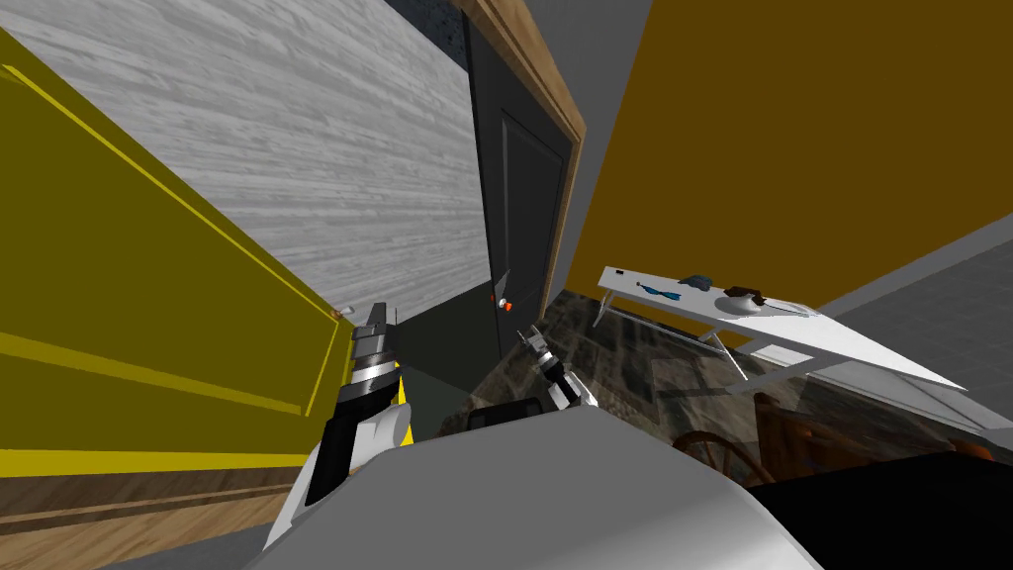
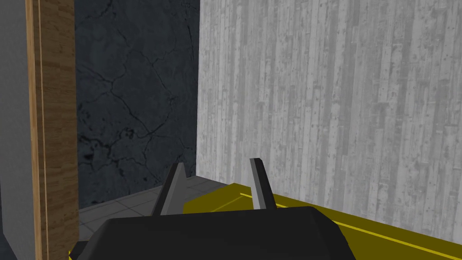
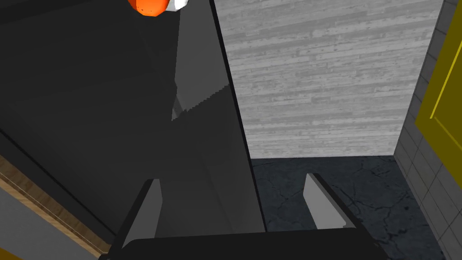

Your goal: Push the door open

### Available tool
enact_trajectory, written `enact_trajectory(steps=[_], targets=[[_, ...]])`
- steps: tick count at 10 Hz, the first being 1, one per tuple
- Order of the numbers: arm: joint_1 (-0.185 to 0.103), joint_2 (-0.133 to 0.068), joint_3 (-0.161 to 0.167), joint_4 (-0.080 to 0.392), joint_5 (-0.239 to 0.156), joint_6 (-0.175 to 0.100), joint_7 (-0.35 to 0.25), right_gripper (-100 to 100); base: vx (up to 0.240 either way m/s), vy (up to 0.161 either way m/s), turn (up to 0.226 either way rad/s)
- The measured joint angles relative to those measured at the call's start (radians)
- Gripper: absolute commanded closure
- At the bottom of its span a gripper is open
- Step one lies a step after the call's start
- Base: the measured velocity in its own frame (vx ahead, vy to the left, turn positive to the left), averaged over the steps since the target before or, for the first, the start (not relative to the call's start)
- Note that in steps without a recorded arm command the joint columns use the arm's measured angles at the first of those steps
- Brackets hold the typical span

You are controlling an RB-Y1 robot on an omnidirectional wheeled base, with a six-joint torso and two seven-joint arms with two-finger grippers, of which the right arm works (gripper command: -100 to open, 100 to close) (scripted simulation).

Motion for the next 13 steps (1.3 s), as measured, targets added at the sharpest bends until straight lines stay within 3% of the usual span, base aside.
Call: enact_trajectory(steps=[13], targets=[[-0.078, 0.014, 0.049, 0.279, 0.136, -0.082, 0.179, -100, 0.126, -0.104, 0.058]])
